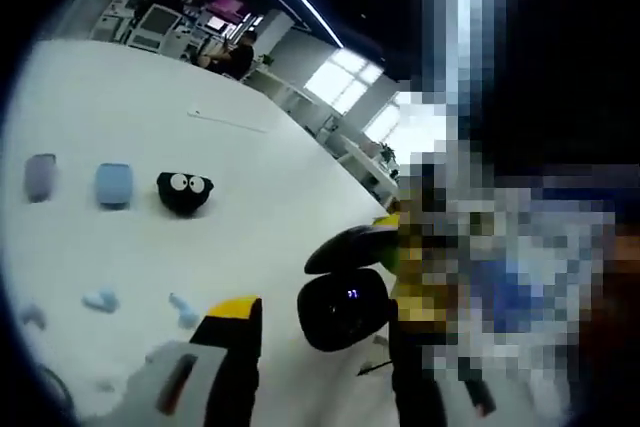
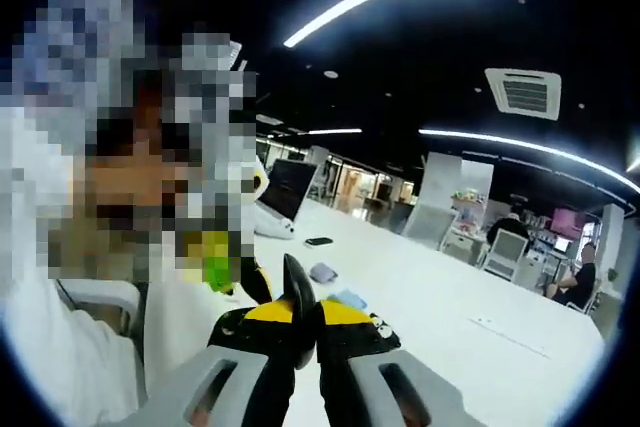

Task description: Pick up the earbuds from the table and place the earbuds into the earbud case

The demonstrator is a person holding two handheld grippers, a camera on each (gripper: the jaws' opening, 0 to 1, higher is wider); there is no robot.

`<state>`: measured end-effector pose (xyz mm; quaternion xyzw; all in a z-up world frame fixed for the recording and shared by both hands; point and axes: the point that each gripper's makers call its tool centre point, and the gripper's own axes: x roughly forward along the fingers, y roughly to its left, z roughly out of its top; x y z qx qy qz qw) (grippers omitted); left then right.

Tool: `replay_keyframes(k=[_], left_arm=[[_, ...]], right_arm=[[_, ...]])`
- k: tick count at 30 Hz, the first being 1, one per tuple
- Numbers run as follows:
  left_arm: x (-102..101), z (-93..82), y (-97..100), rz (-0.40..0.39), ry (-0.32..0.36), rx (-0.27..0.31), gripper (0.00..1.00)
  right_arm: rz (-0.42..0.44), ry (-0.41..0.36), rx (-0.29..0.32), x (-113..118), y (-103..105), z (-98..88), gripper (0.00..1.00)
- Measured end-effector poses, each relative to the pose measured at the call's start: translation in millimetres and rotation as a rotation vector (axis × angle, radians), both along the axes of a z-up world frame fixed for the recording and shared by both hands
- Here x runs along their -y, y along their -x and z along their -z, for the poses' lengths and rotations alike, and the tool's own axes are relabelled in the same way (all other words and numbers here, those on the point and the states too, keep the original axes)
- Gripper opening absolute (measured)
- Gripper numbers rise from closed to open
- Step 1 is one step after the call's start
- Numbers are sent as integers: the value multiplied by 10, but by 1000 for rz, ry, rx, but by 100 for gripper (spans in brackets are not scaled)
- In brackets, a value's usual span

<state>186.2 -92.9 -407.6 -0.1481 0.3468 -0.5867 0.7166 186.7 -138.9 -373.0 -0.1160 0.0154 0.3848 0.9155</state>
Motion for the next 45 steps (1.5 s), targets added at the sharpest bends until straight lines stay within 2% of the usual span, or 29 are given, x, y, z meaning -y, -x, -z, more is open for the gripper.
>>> replay_keyframes(k=[3, 7, 11, 13, 15, 17, 20, 22, 24, 28, 32, 37, 39, 42, 45], left_arm=[[-58, -88, 59, 35, 34, 77, 60], [-147, -144, 205, 127, 61, 248, 67], [-213, -170, 285, 157, 95, 336, 71], [-242, -170, 319, 170, 105, 377, 71], [-283, -123, 353, 194, 99, 448, 71], [-308, -65, 380, 203, 92, 467, 72], [-380, 9, 412, 225, 89, 533, 73], [-491, 121, 388, 252, 34, 609, 73], [-588, 193, 356, 239, 3, 653, 74], [-777, 203, 308, 201, 31, 672, 74], [-978, 191, 197, 143, 74, 658, 74], [-1135, 247, 94, 102, 71, 650, 74], [-1181, 281, 70, 90, 57, 650, 74], [-1301, 362, -44, 61, 1, 658, 73], [-1428, 436, -142, 43, -44, 669, 73]], right_arm=[[-40, -45, -27, -19, 19, -4, 6], [-82, -95, -61, -32, 34, -5, 6], [-113, -127, -83, -33, 38, 11, 6], [-156, -155, -103, -51, 58, 32, 6], [-199, -184, -130, -72, 76, 71, 6], [-223, -215, -151, -62, 50, 119, 6], [-229, -238, -166, -24, -11, 203, 6], [-240, -241, -173, -13, -24, 246, 6], [-262, -236, -179, -1, -22, 320, 6], [-270, -231, -230, 36, -59, 497, 6], [-294, -257, -288, 46, -69, 650, 6], [-309, -269, -309, 39, -72, 753, 6], [-311, -240, -300, 36, -76, 826, 6], [-314, -206, -296, 32, -81, 904, 6], [-340, -166, -266, 6, -51, 946, 6]])
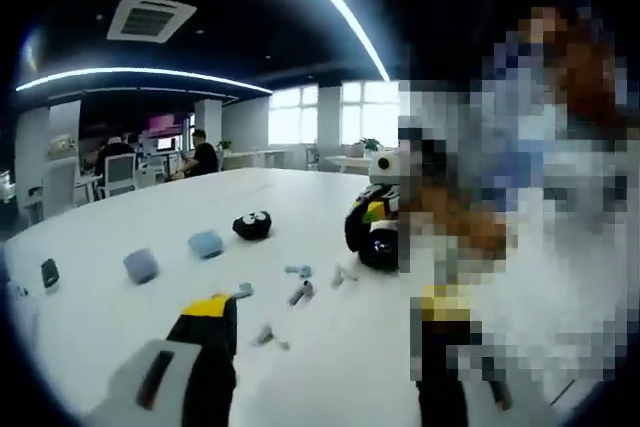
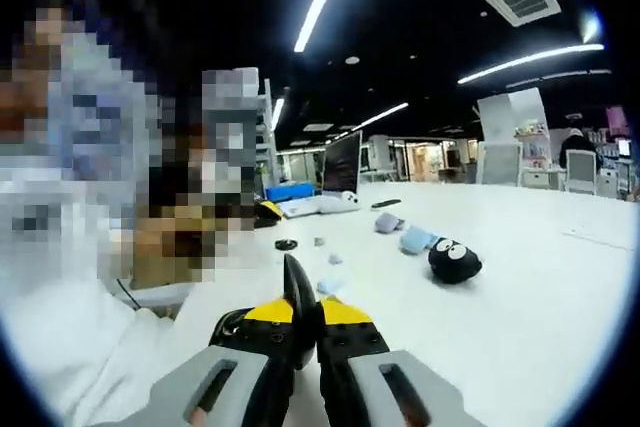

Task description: Pick up the earbuds from the table and place the earbuds into the earbud case

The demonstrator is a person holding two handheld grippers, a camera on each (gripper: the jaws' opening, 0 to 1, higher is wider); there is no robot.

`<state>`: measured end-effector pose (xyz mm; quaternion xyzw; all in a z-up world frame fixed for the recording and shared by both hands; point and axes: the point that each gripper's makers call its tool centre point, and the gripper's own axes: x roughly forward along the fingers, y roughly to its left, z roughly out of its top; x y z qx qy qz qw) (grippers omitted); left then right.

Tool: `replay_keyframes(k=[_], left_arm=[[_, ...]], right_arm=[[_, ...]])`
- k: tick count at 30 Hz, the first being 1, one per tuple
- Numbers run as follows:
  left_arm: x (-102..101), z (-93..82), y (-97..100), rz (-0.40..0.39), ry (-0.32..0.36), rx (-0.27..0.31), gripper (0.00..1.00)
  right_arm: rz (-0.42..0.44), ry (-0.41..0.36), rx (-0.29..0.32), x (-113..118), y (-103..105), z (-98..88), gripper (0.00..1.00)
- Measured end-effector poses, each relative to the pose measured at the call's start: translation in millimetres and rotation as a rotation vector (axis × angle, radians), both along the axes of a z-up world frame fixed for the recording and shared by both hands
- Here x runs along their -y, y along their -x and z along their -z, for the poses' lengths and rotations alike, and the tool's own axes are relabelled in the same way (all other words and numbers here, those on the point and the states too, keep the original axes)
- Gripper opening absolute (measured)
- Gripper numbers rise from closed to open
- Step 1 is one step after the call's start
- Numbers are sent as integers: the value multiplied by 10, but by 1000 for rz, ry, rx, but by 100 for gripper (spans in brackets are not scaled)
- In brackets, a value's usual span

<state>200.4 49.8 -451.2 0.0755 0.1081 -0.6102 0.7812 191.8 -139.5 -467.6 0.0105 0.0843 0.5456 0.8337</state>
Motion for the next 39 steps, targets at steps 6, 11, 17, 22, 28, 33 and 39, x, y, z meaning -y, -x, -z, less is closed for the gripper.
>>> replay_keyframes(k=[6, 11, 17, 22, 28, 33, 39], left_arm=[[-291, 62, -198, -70, 2, -7, 72], [-421, 103, -259, -99, -6, -19, 72], [-505, 207, -387, -148, -45, -46, 66], [-581, 337, -506, -180, -116, -54, 52], [-596, 403, -596, -231, -137, -31, 41], [-535, 436, -578, -283, -145, 11, 28], [-486, 464, -571, -301, -169, 15, 28]], right_arm=[[-32, 0, 123, -15, 24, -65, 6], [-18, -29, 116, 37, 5, -98, 8], [13, -75, 90, 152, -34, -146, 14], [24, -98, 76, 161, -49, -170, 16], [39, -99, 77, 191, -74, -186, 17], [69, -142, 76, 269, -107, -295, 16], [82, -166, 85, 310, -106, -371, 16]])
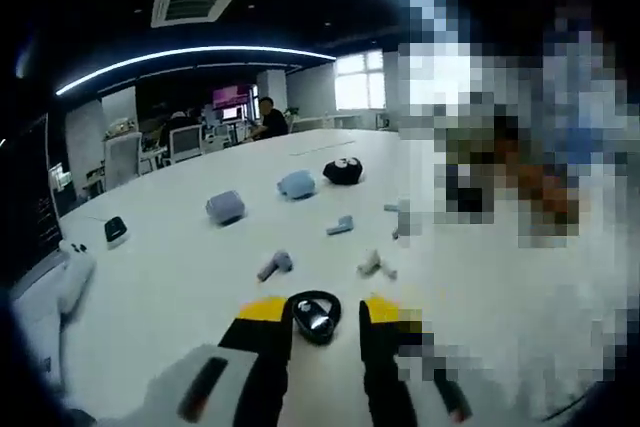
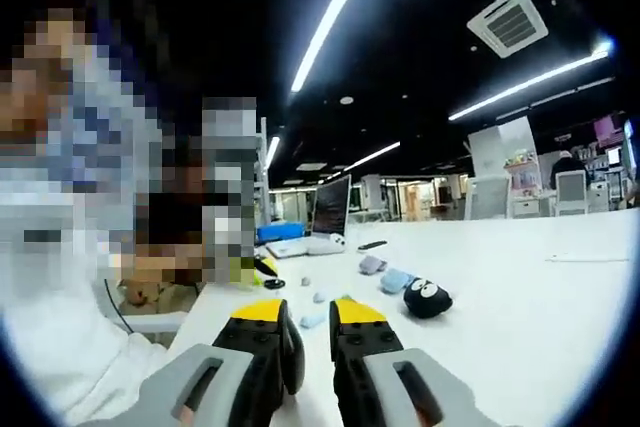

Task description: Pick up the earbuds from the table and place the earbuds into the earbud case

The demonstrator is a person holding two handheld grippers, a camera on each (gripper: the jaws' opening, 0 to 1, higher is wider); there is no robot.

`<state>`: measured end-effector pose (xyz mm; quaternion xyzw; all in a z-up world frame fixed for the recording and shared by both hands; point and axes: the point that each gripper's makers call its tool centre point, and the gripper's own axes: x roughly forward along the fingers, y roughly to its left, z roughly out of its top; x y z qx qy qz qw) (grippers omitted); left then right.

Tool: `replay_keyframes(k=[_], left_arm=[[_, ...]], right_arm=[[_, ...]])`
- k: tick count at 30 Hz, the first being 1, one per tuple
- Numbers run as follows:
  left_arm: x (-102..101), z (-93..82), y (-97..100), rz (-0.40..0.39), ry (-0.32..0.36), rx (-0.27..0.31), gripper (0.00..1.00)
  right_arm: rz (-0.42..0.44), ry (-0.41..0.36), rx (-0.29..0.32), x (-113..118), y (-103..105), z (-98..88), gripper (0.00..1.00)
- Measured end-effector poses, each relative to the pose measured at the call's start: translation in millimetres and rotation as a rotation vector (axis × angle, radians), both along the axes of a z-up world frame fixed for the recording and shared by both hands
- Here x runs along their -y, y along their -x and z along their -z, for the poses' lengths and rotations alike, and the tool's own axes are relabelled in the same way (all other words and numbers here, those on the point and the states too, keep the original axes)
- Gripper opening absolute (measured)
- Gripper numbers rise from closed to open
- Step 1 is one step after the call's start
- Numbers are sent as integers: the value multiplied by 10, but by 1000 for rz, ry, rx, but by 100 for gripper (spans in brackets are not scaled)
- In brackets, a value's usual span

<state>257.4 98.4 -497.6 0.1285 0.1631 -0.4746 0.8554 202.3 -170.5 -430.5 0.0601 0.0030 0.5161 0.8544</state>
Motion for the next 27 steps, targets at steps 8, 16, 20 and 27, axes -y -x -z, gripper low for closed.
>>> replay_keyframes(k=[8, 16, 20, 27], left_arm=[[-44, 95, -91, -12, 19, -38, 28], [-19, 88, -82, -2, 35, -46, 23], [-11, 82, -48, -6, 38, -47, 23], [85, -111, 62, 1, 69, -17, 23]], right_arm=[[11, -7, 33, 37, 26, -117, 15], [25, -12, 35, 76, 12, -139, 15], [27, -16, 30, 84, 6, -138, 15], [30, -20, 40, 95, 23, -183, 15]])
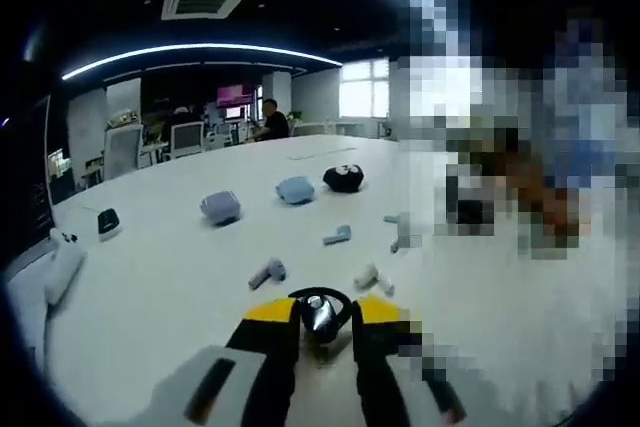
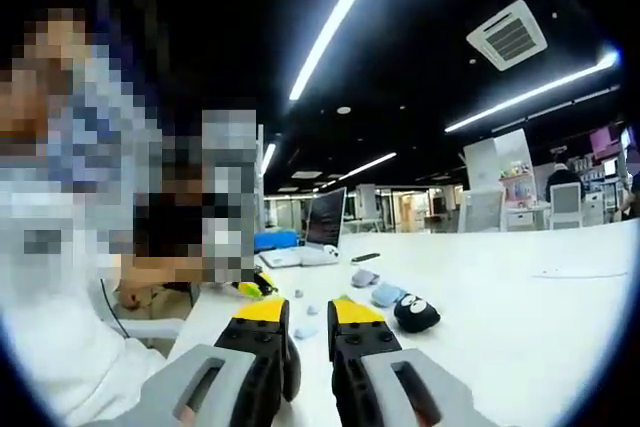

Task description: Pick up the earbuds from the table and place the earbuds into the earbud case

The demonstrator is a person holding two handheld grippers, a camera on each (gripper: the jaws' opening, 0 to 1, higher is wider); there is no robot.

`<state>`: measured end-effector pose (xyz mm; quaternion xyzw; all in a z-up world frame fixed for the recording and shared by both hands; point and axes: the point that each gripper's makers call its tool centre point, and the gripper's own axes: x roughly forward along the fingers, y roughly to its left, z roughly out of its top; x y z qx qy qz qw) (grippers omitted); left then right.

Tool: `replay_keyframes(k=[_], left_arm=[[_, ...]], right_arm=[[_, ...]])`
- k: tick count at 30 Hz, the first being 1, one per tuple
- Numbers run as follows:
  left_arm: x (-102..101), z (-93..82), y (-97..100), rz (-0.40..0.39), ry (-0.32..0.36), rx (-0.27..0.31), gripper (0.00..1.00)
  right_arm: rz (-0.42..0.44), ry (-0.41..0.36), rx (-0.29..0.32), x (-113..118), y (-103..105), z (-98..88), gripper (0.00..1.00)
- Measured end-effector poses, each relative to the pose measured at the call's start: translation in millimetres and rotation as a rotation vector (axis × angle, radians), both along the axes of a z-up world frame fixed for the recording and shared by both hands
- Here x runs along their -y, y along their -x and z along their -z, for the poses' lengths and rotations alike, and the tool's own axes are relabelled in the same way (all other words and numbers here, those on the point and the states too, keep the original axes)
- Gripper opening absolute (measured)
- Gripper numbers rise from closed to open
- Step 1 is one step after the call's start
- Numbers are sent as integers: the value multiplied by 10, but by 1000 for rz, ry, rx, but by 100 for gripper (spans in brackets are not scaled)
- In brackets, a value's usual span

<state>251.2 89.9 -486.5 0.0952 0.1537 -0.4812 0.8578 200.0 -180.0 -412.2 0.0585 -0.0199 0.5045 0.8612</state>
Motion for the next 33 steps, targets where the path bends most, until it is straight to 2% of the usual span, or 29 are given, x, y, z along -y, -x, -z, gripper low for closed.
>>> replay_keyframes(k=[7, 16, 23, 26, 29, 33], left_arm=[[314, -314, 278, 51, 37, -21, 23], [960, -611, 702, 155, 53, 8, 23], [1458, -587, 916, 195, 91, -12, 23], [1668, -538, 967, 187, 102, -35, 23], [1894, -531, 1030, 178, 127, -56, 23], [2084, -460, 1032, 159, 108, -40, 23]], right_arm=[[20, -8, 11, 61, -7, -56, 15], [65, -8, 36, 200, 0, -196, 15], [147, -7, 66, 383, -15, -372, 15], [177, -18, 77, 461, -8, -448, 15], [225, 2, 84, 543, -35, -470, 15], [237, -16, 81, 588, -35, -509, 15]])
